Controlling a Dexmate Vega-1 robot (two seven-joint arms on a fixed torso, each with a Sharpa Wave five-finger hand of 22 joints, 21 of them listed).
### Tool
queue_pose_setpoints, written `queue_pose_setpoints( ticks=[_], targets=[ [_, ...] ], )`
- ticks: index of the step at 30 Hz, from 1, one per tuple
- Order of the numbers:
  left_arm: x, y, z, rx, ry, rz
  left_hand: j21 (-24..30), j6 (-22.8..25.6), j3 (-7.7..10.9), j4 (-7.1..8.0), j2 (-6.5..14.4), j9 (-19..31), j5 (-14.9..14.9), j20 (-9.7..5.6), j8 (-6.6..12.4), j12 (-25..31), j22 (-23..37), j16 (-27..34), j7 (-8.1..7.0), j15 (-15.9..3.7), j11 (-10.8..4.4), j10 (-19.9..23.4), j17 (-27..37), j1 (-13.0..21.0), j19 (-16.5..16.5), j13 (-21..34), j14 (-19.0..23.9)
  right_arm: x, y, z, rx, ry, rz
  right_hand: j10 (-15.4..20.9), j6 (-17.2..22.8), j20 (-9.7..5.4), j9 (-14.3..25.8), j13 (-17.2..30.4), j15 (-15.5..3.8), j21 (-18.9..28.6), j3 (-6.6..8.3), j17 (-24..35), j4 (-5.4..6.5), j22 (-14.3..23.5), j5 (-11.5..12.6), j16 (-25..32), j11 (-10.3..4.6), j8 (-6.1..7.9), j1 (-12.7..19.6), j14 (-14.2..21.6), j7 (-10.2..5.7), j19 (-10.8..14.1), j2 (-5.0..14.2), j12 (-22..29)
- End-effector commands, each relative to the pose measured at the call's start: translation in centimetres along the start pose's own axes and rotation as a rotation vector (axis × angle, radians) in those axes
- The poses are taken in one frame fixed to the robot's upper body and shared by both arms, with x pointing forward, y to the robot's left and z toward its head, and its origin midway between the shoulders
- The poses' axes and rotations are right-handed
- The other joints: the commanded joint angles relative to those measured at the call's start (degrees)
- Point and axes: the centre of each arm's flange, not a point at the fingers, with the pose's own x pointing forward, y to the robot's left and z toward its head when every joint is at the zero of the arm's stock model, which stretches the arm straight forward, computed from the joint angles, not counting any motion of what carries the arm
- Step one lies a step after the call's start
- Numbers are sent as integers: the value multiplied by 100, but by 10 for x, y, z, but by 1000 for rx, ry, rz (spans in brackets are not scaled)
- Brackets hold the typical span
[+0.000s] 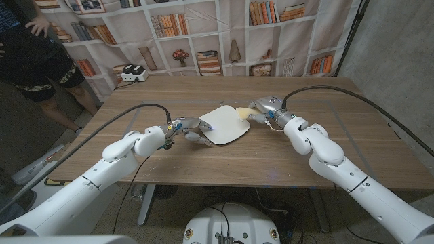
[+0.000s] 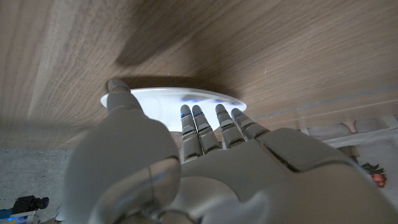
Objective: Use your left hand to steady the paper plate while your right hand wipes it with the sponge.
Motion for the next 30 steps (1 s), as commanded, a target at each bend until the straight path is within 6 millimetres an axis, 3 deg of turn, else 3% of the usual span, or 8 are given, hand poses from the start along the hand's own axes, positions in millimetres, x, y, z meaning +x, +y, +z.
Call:
queue_pose_setpoints(
  ticks=[1,30],
  targets=[
    [5,-2,3,16,9,-25,25,104,-29,8,20,14,26,-342,23,41,19,28,20,-536,-15,67,24,-21,40,7,33,16,3,13,-4,-55,2,-20,34,-668,22,24,-771,-13,-5,15,36,33,16,-26,-9,-3,-55,-51,-32,-31,22,0],
    [21,-1,9,2,8,-66,42,192,-44,58,90,15,45,-333,42,60,25,44,43,-504,16,110,28,-64,39,6,75,47,14,40,-23,-169,24,-48,-1,-609,25,27,-705,-50,-46,10,49,40,-1,-30,-37,-28,-125,-151,-69,-149,-26,-23]
  ],
)
